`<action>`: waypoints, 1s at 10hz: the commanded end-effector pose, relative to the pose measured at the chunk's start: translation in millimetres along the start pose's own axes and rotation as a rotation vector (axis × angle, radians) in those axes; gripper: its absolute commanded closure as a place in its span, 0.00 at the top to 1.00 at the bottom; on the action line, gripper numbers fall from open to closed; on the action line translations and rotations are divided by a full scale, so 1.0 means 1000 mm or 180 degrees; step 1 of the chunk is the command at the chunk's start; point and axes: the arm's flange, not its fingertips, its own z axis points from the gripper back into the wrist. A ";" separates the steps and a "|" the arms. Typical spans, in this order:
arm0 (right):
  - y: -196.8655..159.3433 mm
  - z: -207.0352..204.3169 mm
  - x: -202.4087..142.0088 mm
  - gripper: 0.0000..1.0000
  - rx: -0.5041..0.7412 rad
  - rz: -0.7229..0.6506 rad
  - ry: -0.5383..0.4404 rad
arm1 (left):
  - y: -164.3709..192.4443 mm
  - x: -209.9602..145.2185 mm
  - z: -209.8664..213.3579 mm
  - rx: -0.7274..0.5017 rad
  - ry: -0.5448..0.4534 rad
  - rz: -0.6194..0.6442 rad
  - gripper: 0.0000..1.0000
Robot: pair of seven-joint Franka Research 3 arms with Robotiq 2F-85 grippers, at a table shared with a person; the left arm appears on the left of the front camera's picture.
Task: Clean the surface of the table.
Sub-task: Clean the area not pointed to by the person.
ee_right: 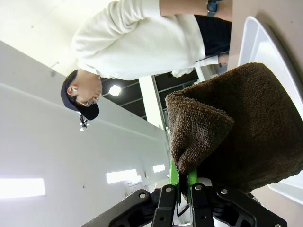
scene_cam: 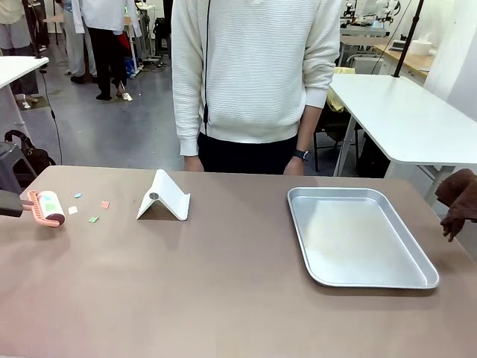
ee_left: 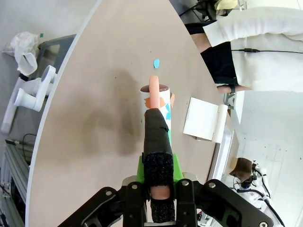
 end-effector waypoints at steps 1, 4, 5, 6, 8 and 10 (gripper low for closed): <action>0.005 0.001 -0.006 0.07 -0.0006 0.0013 0.0006 | -0.003 0.001 -0.004 0.0054 -0.0016 0.0145 0.22; 0.005 0.001 -0.006 0.07 -0.0006 0.0013 0.0006 | -0.002 0.014 -0.023 0.0185 0.0096 0.0230 0.22; 0.005 0.001 -0.006 0.07 -0.0006 0.0013 0.0006 | -0.003 0.017 -0.033 0.0254 0.0149 0.0251 0.22; 0.005 0.001 -0.006 0.07 -0.0006 0.0013 0.0006 | -0.003 0.021 -0.041 0.0294 0.0157 0.0275 0.22; 0.005 0.001 -0.006 0.07 -0.0006 0.0013 0.0006 | -0.003 0.030 -0.062 0.0406 0.0259 0.0318 0.22; 0.005 0.001 -0.006 0.07 -0.0006 0.0013 0.0006 | -0.006 0.030 -0.083 0.0474 0.0288 0.0295 0.22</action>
